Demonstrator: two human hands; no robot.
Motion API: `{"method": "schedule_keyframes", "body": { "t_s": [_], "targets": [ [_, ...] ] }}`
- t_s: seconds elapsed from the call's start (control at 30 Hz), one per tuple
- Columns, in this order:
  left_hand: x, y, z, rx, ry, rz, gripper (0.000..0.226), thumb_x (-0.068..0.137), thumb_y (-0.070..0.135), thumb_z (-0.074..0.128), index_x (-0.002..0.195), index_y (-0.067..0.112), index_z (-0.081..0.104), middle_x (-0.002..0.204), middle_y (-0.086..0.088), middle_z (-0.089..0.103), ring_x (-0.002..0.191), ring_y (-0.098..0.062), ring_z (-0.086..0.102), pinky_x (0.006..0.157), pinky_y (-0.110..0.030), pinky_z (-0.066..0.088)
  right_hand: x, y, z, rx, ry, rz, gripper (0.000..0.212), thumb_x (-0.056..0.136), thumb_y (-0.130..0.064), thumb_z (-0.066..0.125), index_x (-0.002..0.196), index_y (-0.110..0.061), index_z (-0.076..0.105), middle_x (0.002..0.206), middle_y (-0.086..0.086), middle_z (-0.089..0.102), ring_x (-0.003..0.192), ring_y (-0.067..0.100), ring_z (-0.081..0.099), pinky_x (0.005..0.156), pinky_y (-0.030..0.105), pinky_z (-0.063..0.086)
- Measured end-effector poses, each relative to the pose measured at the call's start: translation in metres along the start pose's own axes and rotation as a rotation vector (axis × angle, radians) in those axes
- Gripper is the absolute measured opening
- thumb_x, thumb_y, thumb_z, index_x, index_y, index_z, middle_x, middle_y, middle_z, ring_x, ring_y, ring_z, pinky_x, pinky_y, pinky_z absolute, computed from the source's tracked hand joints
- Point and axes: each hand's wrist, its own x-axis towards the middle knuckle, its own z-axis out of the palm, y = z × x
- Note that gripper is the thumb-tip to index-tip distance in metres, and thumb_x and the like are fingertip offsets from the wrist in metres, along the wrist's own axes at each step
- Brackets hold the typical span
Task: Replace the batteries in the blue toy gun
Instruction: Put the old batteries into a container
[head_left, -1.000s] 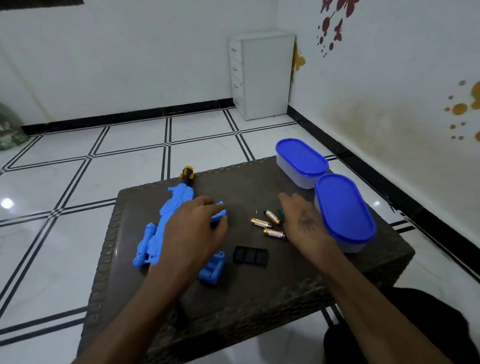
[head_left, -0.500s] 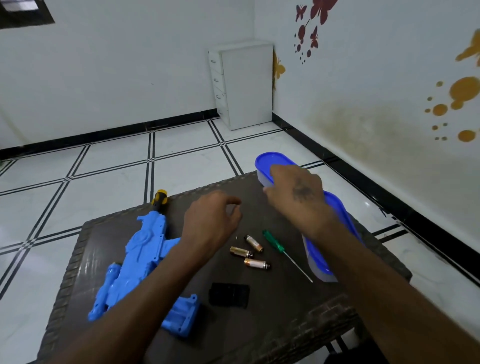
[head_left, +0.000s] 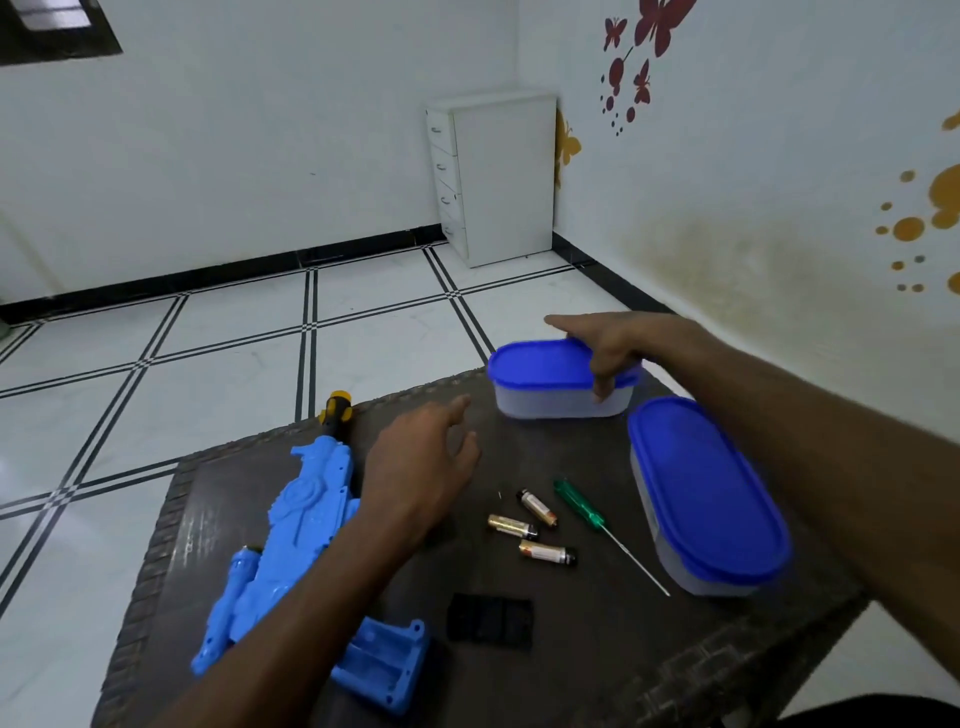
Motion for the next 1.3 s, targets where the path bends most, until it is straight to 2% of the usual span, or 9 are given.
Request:
{"method": "schedule_keyframes", "body": {
  "t_s": [0.17,0.3,0.4,0.53,0.73,0.9,1.07,1.2,1.3],
  "targets": [
    [0.010,0.002,0.006,-0.004,-0.017,0.044,0.075,0.088,0.048,0.059,0.152,0.023,0.027,0.148,-0.002,0.041,0.135,-0.018,0.038,0.103,-0.036,0.041,-0.004,-0.004,-0.004,0.052,-0.119,-0.243,0.111,0.076,0.012,0.069,0.157,-0.038,0.010,0.161,0.001,0.027,0.148,0.025,0.026,0.114,0.045,0.034],
    [0.037,0.017,0.018,-0.024,-0.189,0.059,0.096,0.082,0.059,0.063,0.154,0.020,0.013,0.159,-0.005,0.021,0.144,-0.023,0.021,0.113,-0.041,0.030,-0.006,0.004,-0.003,0.333,0.158,-0.109,0.067,0.087,0.008,0.046,0.147,-0.023,0.041,0.154,0.006,0.038,0.140,0.022,0.039,0.093,0.032,0.046],
    [0.059,0.029,0.030,-0.009,-0.337,0.035,0.103,0.078,0.068,0.061,0.154,0.015,0.015,0.157,-0.009,0.023,0.141,-0.027,0.028,0.111,-0.043,0.036,-0.001,0.017,0.005,0.262,0.283,0.139,0.044,0.093,-0.020,0.059,0.134,-0.008,0.052,0.135,0.015,0.055,0.117,0.029,0.057,0.093,0.037,0.050],
    [0.063,0.041,0.035,0.178,-0.262,0.018,0.098,0.070,0.074,0.063,0.143,0.014,0.036,0.134,-0.011,0.046,0.119,-0.028,0.048,0.092,-0.041,0.049,0.000,0.032,0.013,0.500,0.144,0.219,0.043,0.088,-0.037,0.073,0.094,0.004,0.060,0.085,0.020,0.068,0.069,0.029,0.066,0.078,0.040,0.058],
    [0.057,0.053,0.037,0.244,-0.288,-0.064,0.118,0.066,0.089,0.047,0.149,0.008,0.025,0.145,-0.014,0.037,0.129,-0.032,0.043,0.097,-0.045,0.044,0.017,0.023,0.022,0.654,0.220,0.161,0.039,0.081,-0.022,0.081,0.101,0.009,0.070,0.091,0.024,0.075,0.074,0.027,0.069,0.088,0.041,0.059],
    [0.062,0.062,0.039,0.322,-0.234,-0.062,0.102,0.070,0.083,0.051,0.137,0.007,0.044,0.134,-0.013,0.049,0.118,-0.030,0.051,0.089,-0.040,0.047,0.027,0.013,0.015,0.666,0.197,0.197,0.048,0.074,-0.034,0.087,0.090,0.001,0.058,0.071,0.011,0.062,0.054,0.016,0.057,0.053,0.026,0.049],
    [0.066,0.074,0.043,0.373,-0.174,-0.074,0.079,0.071,0.079,0.055,0.109,0.011,0.061,0.117,-0.013,0.057,0.102,-0.028,0.056,0.078,-0.035,0.044,0.034,0.008,0.016,0.434,0.222,0.236,0.051,0.075,-0.043,0.084,0.082,-0.006,0.049,0.068,0.007,0.059,0.061,0.017,0.058,0.057,0.028,0.044],
    [0.064,0.074,0.043,0.370,-0.168,-0.089,0.075,0.072,0.076,0.057,0.106,0.009,0.062,0.115,-0.014,0.056,0.101,-0.028,0.054,0.074,-0.034,0.041,0.025,-0.006,0.010,0.274,0.297,0.207,0.055,0.080,-0.043,0.080,0.109,-0.005,0.053,0.089,0.007,0.054,0.095,0.027,0.059,0.074,0.032,0.041],
    [0.065,0.074,0.043,0.387,-0.178,-0.084,0.076,0.074,0.077,0.054,0.108,0.010,0.062,0.118,-0.015,0.055,0.104,-0.027,0.053,0.074,-0.034,0.038,0.021,-0.010,0.008,0.294,0.346,0.196,0.062,0.081,-0.040,0.079,0.122,-0.002,0.052,0.105,0.010,0.054,0.098,0.026,0.054,0.076,0.033,0.041]
  ]
}}
